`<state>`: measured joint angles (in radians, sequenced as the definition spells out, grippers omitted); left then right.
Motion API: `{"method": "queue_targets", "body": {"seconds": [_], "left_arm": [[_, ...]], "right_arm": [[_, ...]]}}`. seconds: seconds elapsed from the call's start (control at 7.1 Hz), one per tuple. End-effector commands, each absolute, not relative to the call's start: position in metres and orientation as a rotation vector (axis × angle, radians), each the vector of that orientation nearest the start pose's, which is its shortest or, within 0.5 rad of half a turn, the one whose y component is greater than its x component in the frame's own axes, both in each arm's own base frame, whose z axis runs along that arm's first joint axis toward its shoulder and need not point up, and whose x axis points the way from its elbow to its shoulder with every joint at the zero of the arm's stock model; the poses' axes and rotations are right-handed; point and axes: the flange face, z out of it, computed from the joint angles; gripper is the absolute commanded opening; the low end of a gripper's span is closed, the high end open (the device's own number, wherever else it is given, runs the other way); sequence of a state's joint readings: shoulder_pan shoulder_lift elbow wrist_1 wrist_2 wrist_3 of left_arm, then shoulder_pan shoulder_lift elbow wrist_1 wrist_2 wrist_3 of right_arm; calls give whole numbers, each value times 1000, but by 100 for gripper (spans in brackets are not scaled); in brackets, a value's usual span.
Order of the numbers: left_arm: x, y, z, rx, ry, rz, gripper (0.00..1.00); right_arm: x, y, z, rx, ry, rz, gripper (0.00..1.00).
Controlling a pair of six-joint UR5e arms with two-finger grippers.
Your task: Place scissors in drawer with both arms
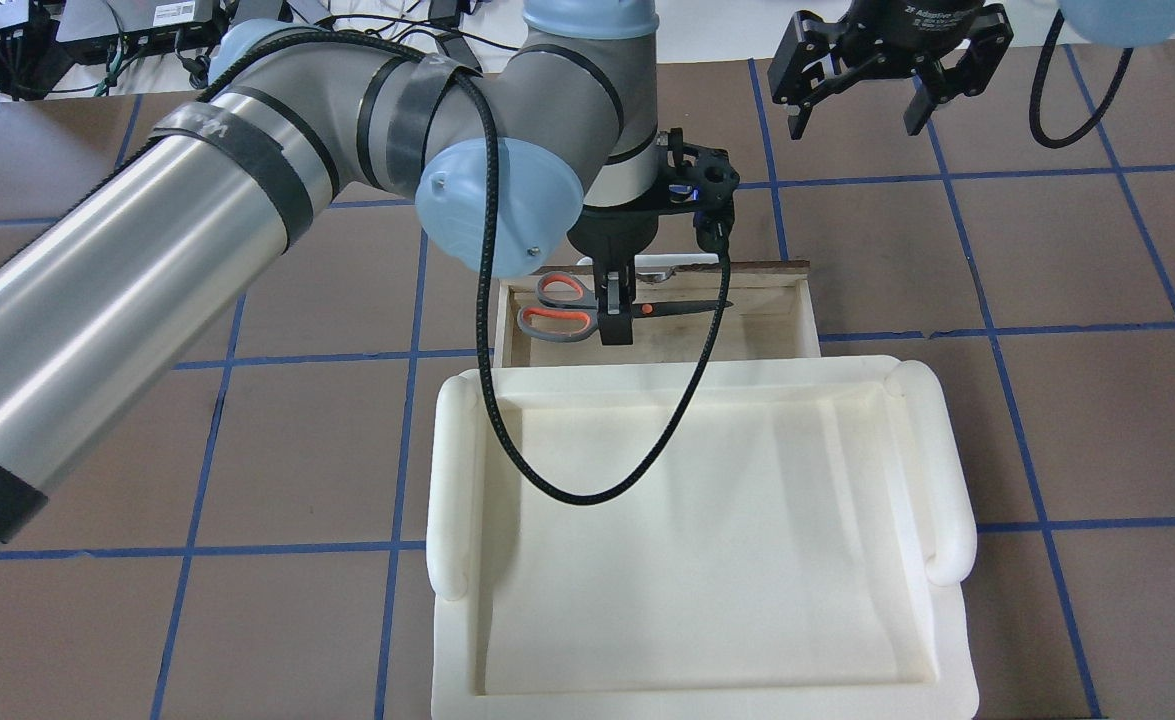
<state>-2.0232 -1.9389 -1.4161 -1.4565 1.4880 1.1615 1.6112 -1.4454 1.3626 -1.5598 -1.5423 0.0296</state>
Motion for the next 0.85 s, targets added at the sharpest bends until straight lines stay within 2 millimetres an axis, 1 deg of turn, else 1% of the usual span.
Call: {"method": "queue_targets", "body": {"seconds": [0.0, 0.28, 0.56, 0.7], "left_arm": [[-421, -497, 351, -2140, -2048, -66, 20], [-433, -486, 344, -2133, -2040, -77, 20], [-436, -484, 334, -2130, -2042, -106, 21], [-438, -482, 334, -2133, -2042, -110, 22]], "right_arm": [[157, -543, 520, -18, 3119, -97, 100], [157, -540, 523, -18, 3119, -104, 100], [157, -540, 523, -18, 3120, -107, 100], [156, -540, 522, -15, 3122, -100, 100]]}}
